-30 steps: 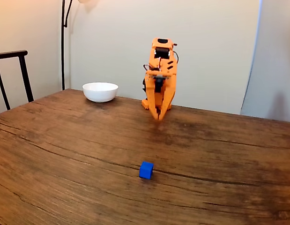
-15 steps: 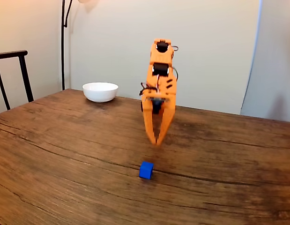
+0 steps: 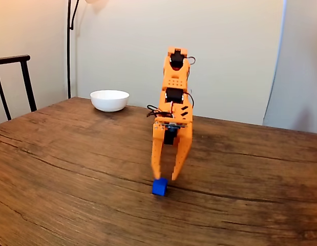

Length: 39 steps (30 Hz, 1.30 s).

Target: Grasp the cube and drop it in the bowl

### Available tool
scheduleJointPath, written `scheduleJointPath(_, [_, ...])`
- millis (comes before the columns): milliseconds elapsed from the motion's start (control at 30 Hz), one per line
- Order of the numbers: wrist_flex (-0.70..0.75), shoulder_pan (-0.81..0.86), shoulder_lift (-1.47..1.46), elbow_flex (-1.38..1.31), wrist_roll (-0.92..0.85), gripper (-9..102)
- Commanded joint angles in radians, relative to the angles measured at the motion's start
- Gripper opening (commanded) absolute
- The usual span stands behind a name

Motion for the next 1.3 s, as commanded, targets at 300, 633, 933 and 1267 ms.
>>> scheduleJointPath(300, [-0.097,-0.051,-0.043,-0.046,0.008,42])
scheduleJointPath(633, [-0.087,-0.041,-0.048,-0.020,-0.005,46])
scheduleJointPath(933, [-0.097,-0.034,-0.048,0.058,-0.049,46])
scheduleJointPath(1267, [-0.098,-0.031,-0.069,0.092,-0.058,46])
